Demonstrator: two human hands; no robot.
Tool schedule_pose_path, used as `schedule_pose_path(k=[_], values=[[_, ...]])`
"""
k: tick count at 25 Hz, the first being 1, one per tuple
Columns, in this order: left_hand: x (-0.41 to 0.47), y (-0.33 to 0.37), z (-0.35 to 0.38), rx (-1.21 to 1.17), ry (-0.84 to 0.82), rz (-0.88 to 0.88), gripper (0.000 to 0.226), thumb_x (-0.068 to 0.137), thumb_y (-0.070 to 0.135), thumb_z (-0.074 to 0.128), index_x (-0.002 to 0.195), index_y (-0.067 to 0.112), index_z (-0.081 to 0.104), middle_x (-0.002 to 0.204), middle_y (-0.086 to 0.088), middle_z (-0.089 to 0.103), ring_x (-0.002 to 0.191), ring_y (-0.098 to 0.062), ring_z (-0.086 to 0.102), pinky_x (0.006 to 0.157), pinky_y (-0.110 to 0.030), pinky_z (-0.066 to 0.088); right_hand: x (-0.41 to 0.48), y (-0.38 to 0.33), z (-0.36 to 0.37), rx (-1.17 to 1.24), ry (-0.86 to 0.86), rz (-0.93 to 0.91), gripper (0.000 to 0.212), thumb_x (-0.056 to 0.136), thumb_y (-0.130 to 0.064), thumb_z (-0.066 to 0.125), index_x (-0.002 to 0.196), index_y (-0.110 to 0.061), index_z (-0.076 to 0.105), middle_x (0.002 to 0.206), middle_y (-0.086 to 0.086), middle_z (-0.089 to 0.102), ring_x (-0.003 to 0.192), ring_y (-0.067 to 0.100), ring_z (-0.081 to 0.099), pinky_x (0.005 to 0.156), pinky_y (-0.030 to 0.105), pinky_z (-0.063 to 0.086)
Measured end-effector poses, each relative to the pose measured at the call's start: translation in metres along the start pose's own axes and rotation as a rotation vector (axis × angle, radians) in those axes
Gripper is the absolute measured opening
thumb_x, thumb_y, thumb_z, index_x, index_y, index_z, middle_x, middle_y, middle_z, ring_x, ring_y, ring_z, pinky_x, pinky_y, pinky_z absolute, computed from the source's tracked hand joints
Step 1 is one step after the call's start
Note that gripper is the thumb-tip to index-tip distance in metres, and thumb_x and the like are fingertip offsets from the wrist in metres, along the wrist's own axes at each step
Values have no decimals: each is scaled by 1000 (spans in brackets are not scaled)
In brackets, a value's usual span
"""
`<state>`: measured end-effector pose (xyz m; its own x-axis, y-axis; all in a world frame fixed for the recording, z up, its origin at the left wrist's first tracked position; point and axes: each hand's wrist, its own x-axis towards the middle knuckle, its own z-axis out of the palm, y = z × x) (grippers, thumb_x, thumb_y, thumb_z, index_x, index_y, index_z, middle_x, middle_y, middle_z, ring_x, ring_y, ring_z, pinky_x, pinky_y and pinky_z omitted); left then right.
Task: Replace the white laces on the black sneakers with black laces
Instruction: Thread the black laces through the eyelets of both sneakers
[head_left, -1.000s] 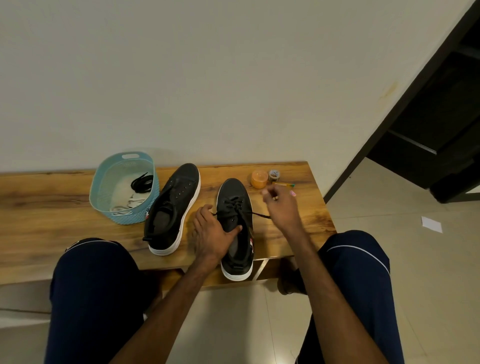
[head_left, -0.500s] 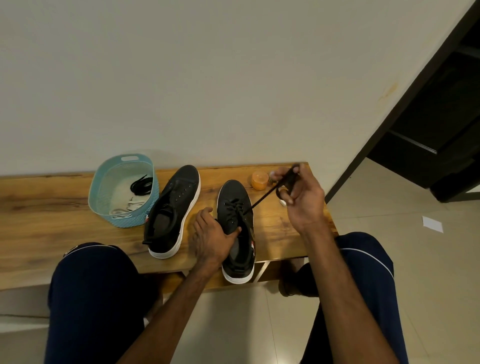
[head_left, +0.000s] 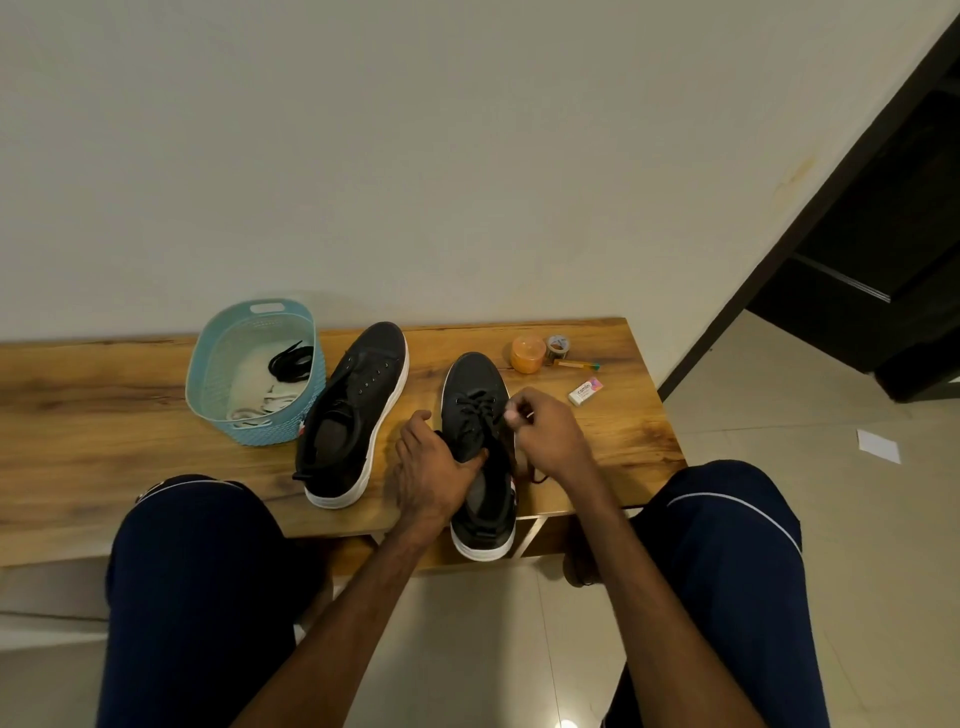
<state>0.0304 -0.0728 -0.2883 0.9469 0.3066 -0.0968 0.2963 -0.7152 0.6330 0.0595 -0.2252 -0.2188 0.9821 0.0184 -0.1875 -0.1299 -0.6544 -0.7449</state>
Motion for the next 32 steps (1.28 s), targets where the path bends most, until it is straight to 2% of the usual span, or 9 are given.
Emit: schedule_pose_path(k=[3, 7, 10, 14, 19, 21, 24, 27, 32], values=[[-1, 2, -1, -15, -11, -2, 102, 66, 57, 82, 142, 13, 29, 140, -9, 42, 130, -26, 42, 101, -39, 45, 0, -5, -42, 466, -2, -34, 14, 99, -13, 54, 89, -16, 64, 84, -4, 63, 69, 0, 55, 60, 14, 44], [-3, 6, -7, 4, -22, 17, 97, 69, 55, 81, 141, 15, 30, 139, -8, 42, 129, -25, 43, 99, -42, 48, -3, -1, -49, 30, -24, -40, 9, 97, -15, 60, 95, -13, 68, 94, 2, 68, 90, 13, 61, 78, 27, 47], [-5, 9, -14, 94, 15, 137, 84, 74, 54, 77, 137, 17, 35, 136, -4, 43, 126, -21, 44, 97, -39, 49, -5, 6, -40, -256, -237, 124, 26, 97, -12, 57, 122, -11, 65, 119, 8, 66, 105, 18, 58, 88, 32, 49], [-6, 16, -23, 114, 21, 217, 61, 82, 50, 72, 129, 23, 45, 125, 2, 47, 114, -15, 49, 91, -33, 51, -1, 6, -61, 36, -182, 187, 43, 92, 10, 51, 129, -12, 57, 119, 10, 67, 99, 20, 68, 84, 35, 57], [-9, 19, -26, -39, -21, 160, 24, 94, 37, 62, 113, 21, 63, 106, 5, 63, 94, -9, 60, 75, -23, 48, 3, 4, -69, 292, 106, 90, 10, 96, -4, 60, 105, -8, 58, 85, 8, 75, 71, 16, 74, 67, 31, 60], [-9, 19, -27, -54, -12, 151, 22, 98, 32, 58, 112, 19, 67, 105, 3, 68, 94, -10, 62, 77, -24, 49, 8, -2, -56, 266, 127, -3, 4, 95, -8, 64, 96, -11, 61, 82, 5, 75, 65, 13, 73, 60, 23, 57], [-7, 18, -29, -92, -30, 126, 22, 99, 27, 56, 112, 17, 70, 102, 1, 73, 91, -13, 66, 77, -31, 55, 14, -13, -22, 142, 26, -137, 4, 94, -12, 66, 97, -12, 68, 86, 3, 73, 74, 12, 69, 70, 25, 54], [-2, 15, -30, -123, -43, 48, 20, 99, 25, 57, 109, 19, 73, 95, 4, 73, 79, -10, 62, 63, -25, 44, 18, -9, 11, -178, -112, -260, 7, 91, -17, 69, 95, -13, 72, 95, 2, 68, 89, 15, 62, 83, 32, 52], [2, 12, -28, -211, -76, -27, 18, 98, 23, 57, 104, 20, 74, 73, 20, 59, 70, 4, 54, 57, -17, 36, 20, -2, 26, -333, -133, -321, 8, 88, -20, 70, 94, -15, 71, 93, -4, 52, 91, 18, 56, 76, 29, 44]])
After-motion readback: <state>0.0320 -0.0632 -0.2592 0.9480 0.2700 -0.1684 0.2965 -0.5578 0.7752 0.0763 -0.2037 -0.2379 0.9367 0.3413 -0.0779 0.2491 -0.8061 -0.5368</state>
